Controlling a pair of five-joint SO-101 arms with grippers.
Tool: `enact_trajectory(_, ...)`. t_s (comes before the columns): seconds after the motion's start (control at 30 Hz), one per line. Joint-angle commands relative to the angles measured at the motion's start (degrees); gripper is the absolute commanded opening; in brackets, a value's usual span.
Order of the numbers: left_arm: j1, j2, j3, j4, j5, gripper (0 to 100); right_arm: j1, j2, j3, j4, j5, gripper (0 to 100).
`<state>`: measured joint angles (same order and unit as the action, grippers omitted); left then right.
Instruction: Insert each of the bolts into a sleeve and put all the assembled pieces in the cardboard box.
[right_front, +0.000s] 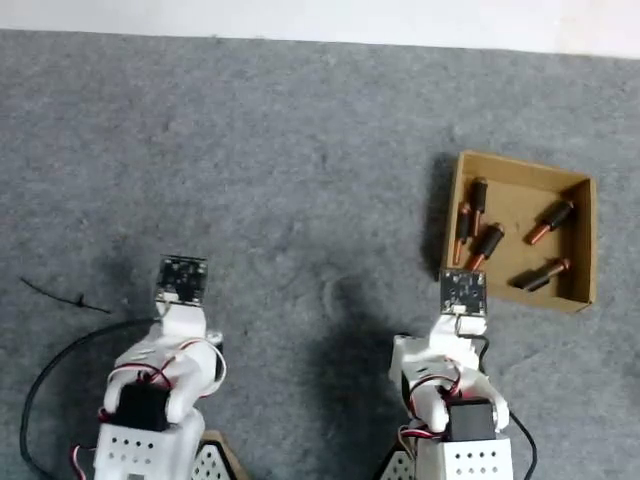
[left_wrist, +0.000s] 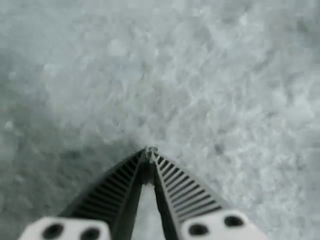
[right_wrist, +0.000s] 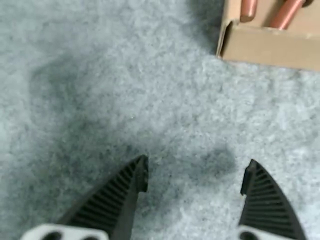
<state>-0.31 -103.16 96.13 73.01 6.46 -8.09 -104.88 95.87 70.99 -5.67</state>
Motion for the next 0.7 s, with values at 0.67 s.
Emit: enact_trajectory(0.67,-4.97,-1.89,1.01,2.99,-0.18,2,0.66,-0.48,5.76,0.31,0.00,27.6)
